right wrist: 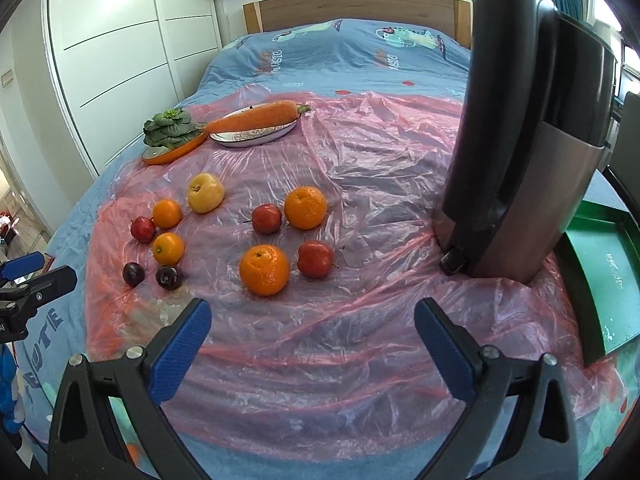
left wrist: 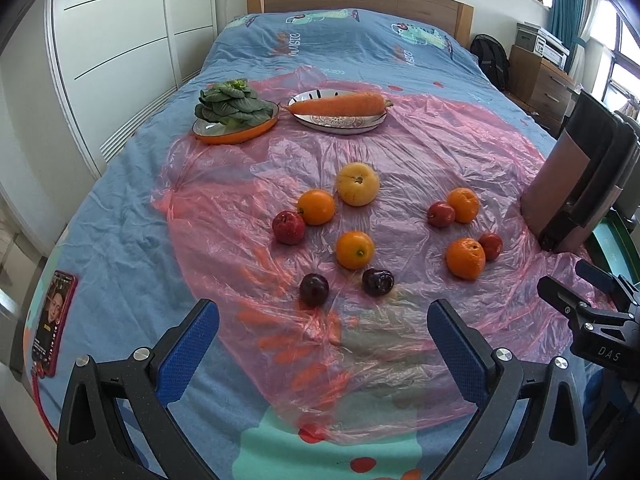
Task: Organize fruits
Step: 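Grasp a dark plum with the left tool while the right tool grasps a red apple, then lift and carry the plum and apple in both tools over the green tray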
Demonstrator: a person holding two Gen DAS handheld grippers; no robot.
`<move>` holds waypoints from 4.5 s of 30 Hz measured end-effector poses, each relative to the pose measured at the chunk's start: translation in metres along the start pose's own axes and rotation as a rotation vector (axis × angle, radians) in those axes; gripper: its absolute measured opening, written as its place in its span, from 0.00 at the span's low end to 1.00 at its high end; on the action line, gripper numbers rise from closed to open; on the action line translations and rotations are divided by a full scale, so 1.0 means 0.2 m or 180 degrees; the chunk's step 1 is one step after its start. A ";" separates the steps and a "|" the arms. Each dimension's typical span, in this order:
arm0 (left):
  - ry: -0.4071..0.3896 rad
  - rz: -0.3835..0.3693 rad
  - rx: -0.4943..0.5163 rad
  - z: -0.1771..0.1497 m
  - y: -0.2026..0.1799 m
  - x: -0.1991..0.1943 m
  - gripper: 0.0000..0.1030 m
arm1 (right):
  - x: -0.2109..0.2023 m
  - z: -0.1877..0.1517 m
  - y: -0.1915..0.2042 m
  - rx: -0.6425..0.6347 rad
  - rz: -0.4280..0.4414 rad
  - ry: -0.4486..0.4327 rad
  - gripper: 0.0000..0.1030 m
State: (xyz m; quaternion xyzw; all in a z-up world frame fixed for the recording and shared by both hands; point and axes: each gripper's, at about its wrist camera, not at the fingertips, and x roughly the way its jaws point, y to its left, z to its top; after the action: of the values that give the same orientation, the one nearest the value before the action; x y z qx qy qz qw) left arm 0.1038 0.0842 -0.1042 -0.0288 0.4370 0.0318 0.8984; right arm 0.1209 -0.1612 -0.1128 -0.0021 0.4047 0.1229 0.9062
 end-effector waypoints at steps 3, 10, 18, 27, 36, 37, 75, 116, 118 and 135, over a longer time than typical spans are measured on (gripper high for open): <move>0.0105 0.0002 -0.0044 0.01 0.03 0.11 0.89 | 0.09 0.01 -0.02 0.0070 -0.0053 0.0012 1.00; 0.0290 -0.0064 -0.0064 0.03 0.04 0.30 0.72 | 0.28 0.06 -0.06 0.0187 -0.0122 0.0103 0.67; 0.0416 -0.0122 -0.0112 0.04 0.06 0.43 0.54 | 0.45 0.10 -0.04 0.0155 -0.0045 0.0226 0.47; 0.0502 -0.0202 -0.0097 0.02 0.06 0.50 0.40 | 0.52 0.10 -0.03 0.0176 0.0061 0.0294 0.30; 0.0517 -0.0227 -0.0102 0.01 0.08 0.54 0.31 | 0.55 0.10 -0.03 0.0154 0.0140 0.0317 0.21; 0.0509 -0.0235 -0.0110 0.01 0.08 0.54 0.30 | 0.55 0.10 -0.03 0.0150 0.0141 0.0317 0.21; 0.0076 -0.0187 -0.0134 0.06 0.04 0.14 0.21 | 0.10 0.15 0.00 0.0032 0.0273 0.0003 0.19; 0.0109 -0.1725 0.1481 0.25 -2.03 -0.20 0.21 | -0.50 0.08 -1.61 0.0822 -0.0863 -0.0460 0.19; 0.0169 -0.1713 0.1506 0.27 -2.11 -0.14 0.21 | -0.46 0.09 -1.68 0.0858 -0.0899 -0.0449 0.19; 0.0619 -0.1428 0.1674 0.21 -2.47 0.32 0.21 | -0.08 0.09 -1.98 0.0914 -0.0946 -0.0137 0.19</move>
State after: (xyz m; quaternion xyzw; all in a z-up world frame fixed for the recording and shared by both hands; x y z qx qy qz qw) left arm 0.2162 -0.4017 -0.1166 0.1053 0.4966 -0.2827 0.8139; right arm 0.2129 -0.5470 -0.1275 0.0699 0.3938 -0.0711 0.9138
